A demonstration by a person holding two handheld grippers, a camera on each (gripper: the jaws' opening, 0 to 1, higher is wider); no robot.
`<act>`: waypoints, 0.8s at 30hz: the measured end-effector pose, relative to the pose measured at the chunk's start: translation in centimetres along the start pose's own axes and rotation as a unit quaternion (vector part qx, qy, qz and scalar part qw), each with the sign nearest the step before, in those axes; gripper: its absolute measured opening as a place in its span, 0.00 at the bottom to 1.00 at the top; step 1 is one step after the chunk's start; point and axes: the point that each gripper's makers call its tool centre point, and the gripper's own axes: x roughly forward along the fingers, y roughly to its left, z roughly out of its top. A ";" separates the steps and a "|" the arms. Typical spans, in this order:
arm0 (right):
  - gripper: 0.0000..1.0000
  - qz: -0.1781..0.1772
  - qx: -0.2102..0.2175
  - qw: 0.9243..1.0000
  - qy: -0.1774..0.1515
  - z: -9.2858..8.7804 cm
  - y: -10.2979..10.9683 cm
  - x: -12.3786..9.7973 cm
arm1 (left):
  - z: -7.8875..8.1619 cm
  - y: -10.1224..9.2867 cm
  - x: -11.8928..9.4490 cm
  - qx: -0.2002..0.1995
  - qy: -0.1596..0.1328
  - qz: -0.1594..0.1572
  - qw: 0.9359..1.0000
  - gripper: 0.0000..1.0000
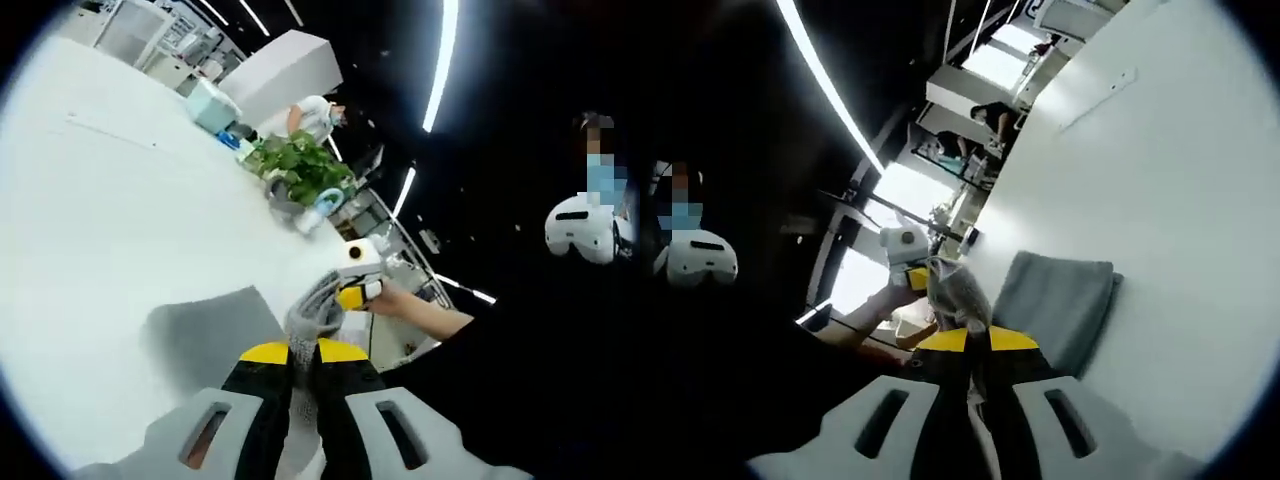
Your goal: Fold the towel on the table until its edges align and the towel forms a compact rectangular stack.
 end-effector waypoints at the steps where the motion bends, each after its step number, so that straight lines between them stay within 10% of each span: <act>1: 0.01 -0.002 0.006 1.000 -0.002 0.1 -0.2 0.2 | 0.1 0.3 0.0 0.001 -0.002 0.002 1.000 0.08; 14: 0.01 -0.053 0.016 0.998 -0.017 0.5 -3.3 0.7 | 0.1 4.5 1.0 -0.005 -0.001 0.064 0.998 0.07; 24: 0.01 -0.115 -0.031 0.993 -0.025 0.6 -5.5 1.3 | -0.4 6.8 1.8 0.115 0.026 0.134 0.984 0.07</act>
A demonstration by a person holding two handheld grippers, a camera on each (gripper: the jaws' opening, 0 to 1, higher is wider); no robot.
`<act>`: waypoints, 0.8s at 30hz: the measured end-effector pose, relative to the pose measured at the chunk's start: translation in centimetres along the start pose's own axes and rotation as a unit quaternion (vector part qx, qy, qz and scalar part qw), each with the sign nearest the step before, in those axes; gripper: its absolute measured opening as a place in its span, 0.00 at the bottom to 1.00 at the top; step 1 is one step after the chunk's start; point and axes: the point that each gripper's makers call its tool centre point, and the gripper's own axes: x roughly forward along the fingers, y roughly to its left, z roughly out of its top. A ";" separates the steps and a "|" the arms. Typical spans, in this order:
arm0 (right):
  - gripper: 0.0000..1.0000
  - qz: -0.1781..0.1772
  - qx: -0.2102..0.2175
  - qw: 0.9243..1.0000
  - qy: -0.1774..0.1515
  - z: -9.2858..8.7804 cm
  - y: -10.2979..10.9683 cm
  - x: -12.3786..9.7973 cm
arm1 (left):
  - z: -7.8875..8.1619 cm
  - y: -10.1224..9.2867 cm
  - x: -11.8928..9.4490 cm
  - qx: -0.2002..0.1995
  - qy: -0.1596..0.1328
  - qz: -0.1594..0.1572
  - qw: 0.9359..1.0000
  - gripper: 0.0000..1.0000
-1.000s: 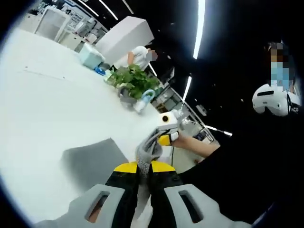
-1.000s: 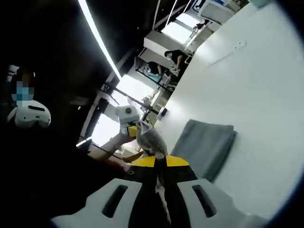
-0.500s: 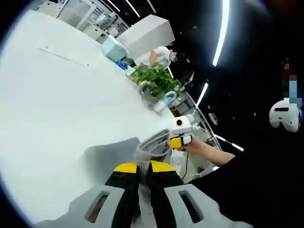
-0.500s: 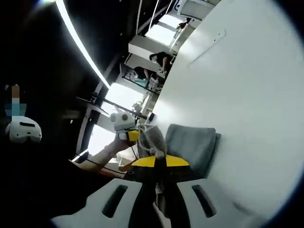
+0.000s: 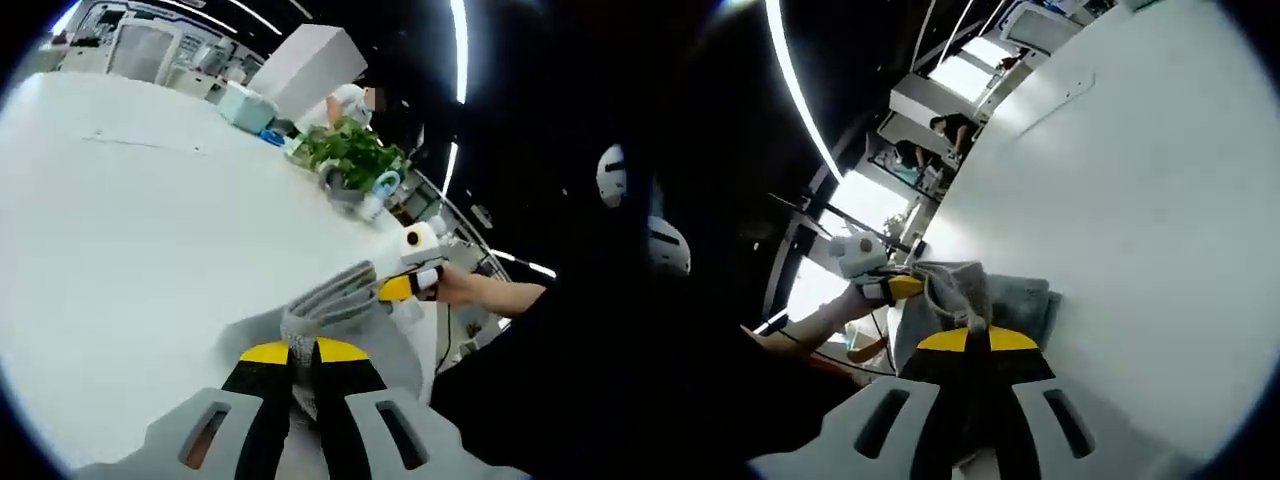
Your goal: Fold the towel on the table until its edges align and the towel forms a compact rectangular stack.
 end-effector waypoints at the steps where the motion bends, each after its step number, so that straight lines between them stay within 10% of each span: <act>1: 0.01 -0.007 -0.003 1.000 -0.003 0.0 -0.2 0.0 | -0.1 0.2 0.1 0.018 0.005 0.009 1.000 0.07; 11: 0.02 -0.078 -0.118 0.990 -0.020 0.3 -1.1 0.5 | -0.1 1.0 0.6 0.161 0.004 0.061 0.985 0.09; 16: 0.10 -0.133 -0.253 0.958 -0.014 0.6 -1.8 0.9 | 0.4 2.1 0.2 0.254 -0.003 0.119 0.960 0.23; 18: 0.18 -0.160 -0.295 0.942 -0.004 0.7 -2.4 0.7 | 0.6 2.3 0.0 0.247 -0.005 0.125 0.961 0.29; 24: 0.31 -0.187 -0.310 0.932 -0.003 1.4 -3.2 0.3 | 1.0 3.0 -0.6 0.262 -0.007 0.150 0.953 0.36</act>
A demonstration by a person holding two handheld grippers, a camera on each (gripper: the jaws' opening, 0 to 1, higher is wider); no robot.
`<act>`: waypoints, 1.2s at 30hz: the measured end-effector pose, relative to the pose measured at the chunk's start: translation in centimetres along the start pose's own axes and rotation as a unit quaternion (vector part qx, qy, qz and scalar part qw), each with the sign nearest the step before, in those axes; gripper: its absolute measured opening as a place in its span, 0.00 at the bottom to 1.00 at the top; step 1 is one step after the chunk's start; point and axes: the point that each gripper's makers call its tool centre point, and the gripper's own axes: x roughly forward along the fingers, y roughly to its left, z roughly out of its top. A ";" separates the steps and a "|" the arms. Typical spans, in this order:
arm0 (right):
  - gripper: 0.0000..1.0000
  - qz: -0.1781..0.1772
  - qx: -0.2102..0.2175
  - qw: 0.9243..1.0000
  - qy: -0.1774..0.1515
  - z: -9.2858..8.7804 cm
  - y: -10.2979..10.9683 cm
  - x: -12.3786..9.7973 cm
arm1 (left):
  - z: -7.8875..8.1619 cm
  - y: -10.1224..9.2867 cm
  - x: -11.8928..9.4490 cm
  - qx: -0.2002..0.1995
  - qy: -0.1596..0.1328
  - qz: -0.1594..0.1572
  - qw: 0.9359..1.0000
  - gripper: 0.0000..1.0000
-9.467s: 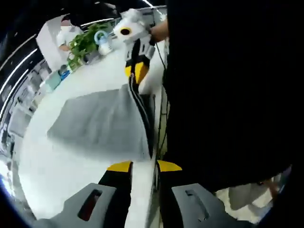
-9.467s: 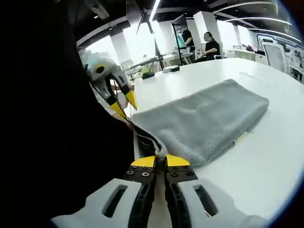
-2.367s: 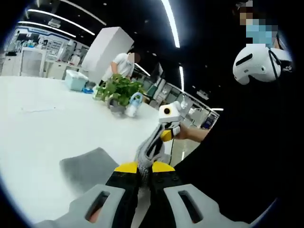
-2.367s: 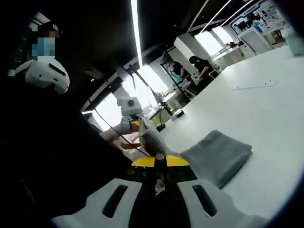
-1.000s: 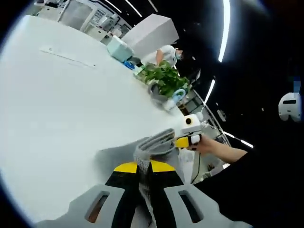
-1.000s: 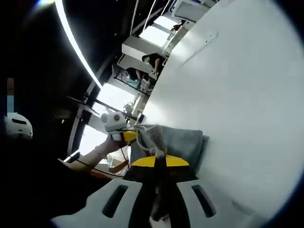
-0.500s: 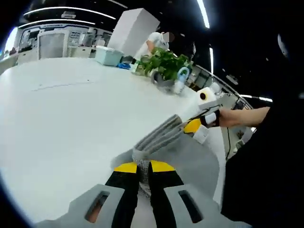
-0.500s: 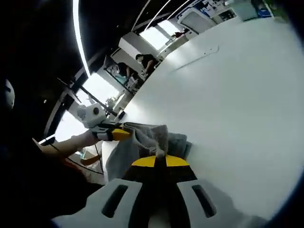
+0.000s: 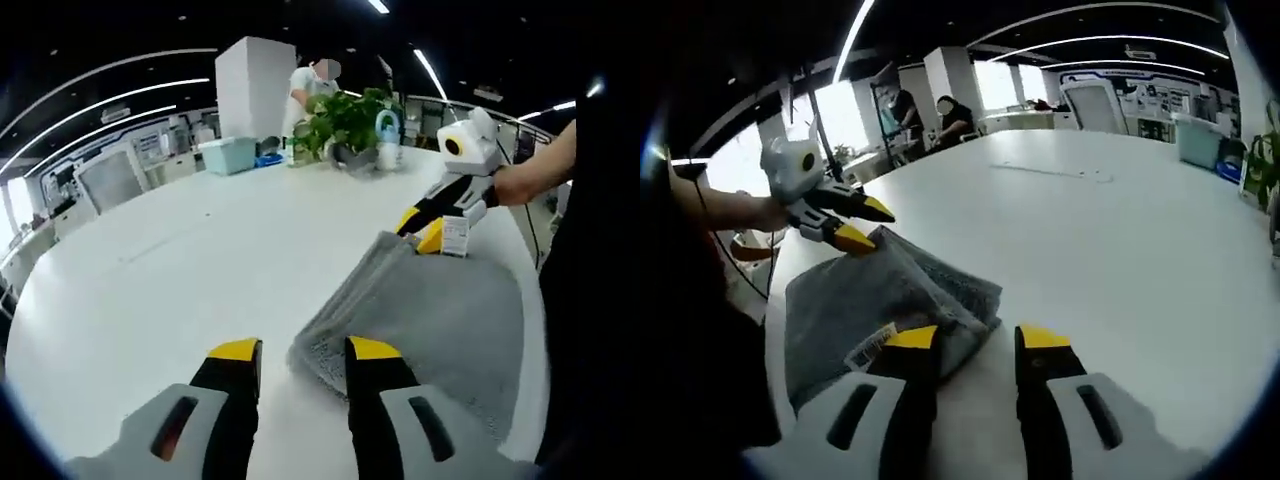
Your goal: Fold the towel on the table until its edges align and the towel forms a compact rectangular stack.
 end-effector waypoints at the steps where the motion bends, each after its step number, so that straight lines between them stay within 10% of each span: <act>1: 0.32 -0.006 -0.009 1.000 0.005 -0.1 -0.2 0.0 | -0.1 0.1 0.0 -0.003 0.002 0.001 1.000 0.37; 15: 0.39 -0.037 -0.050 0.998 0.027 -0.5 -1.1 0.5 | -0.9 0.8 0.7 0.038 0.030 0.031 0.998 0.44; 22: 0.40 -0.036 -0.032 0.998 -0.041 2.7 -0.4 -1.5 | 0.0 0.4 -1.1 0.040 0.023 0.030 0.998 0.44; 27: 0.41 0.037 -0.019 0.996 -0.081 5.0 4.0 -3.3 | 1.2 -2.9 -3.8 0.071 0.008 -0.002 0.997 0.43; 36: 0.41 0.106 -0.083 0.990 0.032 -1.0 10.1 -2.5 | -1.1 -9.1 -4.5 0.048 0.035 -0.060 0.996 0.34</act>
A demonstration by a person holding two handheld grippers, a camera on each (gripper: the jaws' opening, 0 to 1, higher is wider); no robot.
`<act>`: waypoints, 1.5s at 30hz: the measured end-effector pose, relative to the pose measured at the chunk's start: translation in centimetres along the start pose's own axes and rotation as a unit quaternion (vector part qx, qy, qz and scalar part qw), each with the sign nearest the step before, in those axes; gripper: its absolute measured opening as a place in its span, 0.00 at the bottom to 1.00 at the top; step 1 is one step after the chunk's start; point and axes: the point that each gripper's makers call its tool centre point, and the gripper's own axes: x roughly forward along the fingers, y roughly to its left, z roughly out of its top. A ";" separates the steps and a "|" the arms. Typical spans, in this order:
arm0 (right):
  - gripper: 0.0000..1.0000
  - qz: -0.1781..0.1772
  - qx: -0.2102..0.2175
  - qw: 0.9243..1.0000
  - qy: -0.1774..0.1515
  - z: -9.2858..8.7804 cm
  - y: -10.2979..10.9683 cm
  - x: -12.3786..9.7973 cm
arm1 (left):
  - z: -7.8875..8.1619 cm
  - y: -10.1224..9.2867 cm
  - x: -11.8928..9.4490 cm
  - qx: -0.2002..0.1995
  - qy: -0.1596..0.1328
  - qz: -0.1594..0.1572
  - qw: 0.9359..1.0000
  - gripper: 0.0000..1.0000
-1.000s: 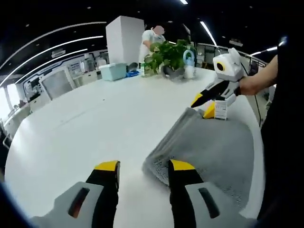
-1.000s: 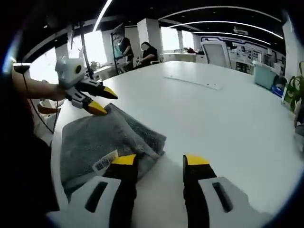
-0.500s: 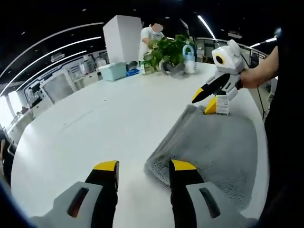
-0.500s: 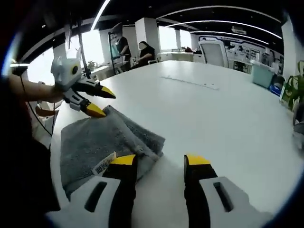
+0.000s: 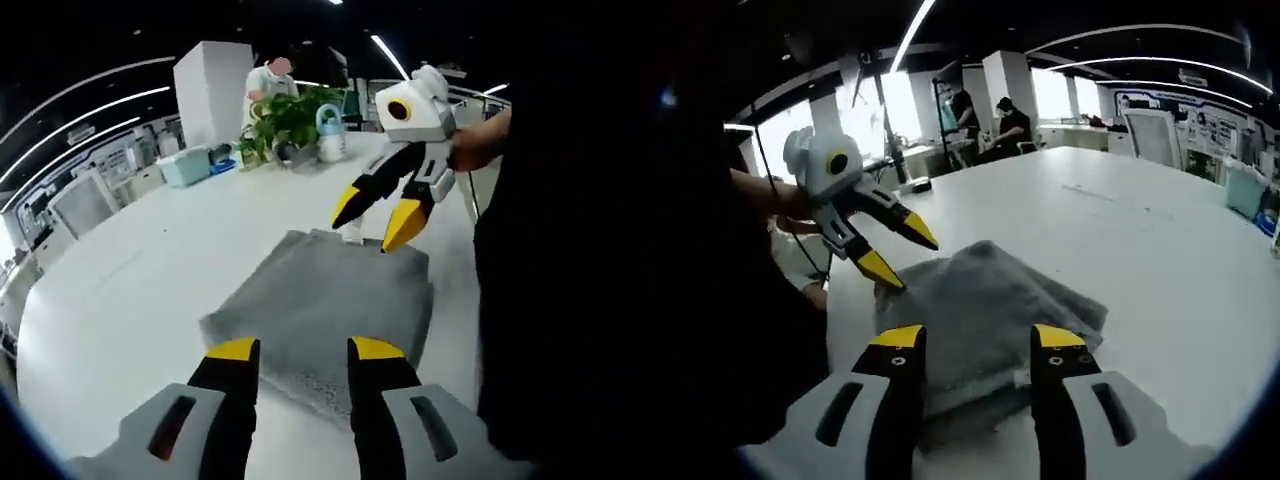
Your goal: Fold the towel on the table until its edges align and the towel forms a compact rectangular stack.
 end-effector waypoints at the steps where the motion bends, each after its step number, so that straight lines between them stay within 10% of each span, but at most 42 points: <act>1: 0.42 -0.003 0.005 1.000 0.004 -0.6 0.0 0.3 | 0.0 0.0 0.1 -0.022 -0.006 0.004 1.000 0.33; 8: 0.41 -0.014 0.015 1.000 0.011 -2.2 -0.5 0.9 | -1.8 0.7 0.7 -0.053 0.009 0.022 0.998 0.46; 13: 0.40 -0.019 0.007 1.000 0.013 -2.3 -0.4 1.0 | -0.1 0.1 0.3 0.104 -0.015 0.044 0.993 0.46; 16: 0.40 -0.022 -0.001 1.000 0.014 -2.4 -0.5 1.1 | -0.3 -1.1 0.6 0.130 -0.006 0.025 0.991 0.36; 28: 0.40 -0.017 0.014 0.999 0.024 -2.4 -0.7 1.3 | -2.0 -0.1 1.6 -0.051 0.014 -0.012 0.999 0.39; 45: 0.36 -0.027 0.016 0.995 0.097 -1.5 -4.3 2.8 | -1.4 2.9 3.8 -0.054 0.045 -0.027 0.997 0.38</act>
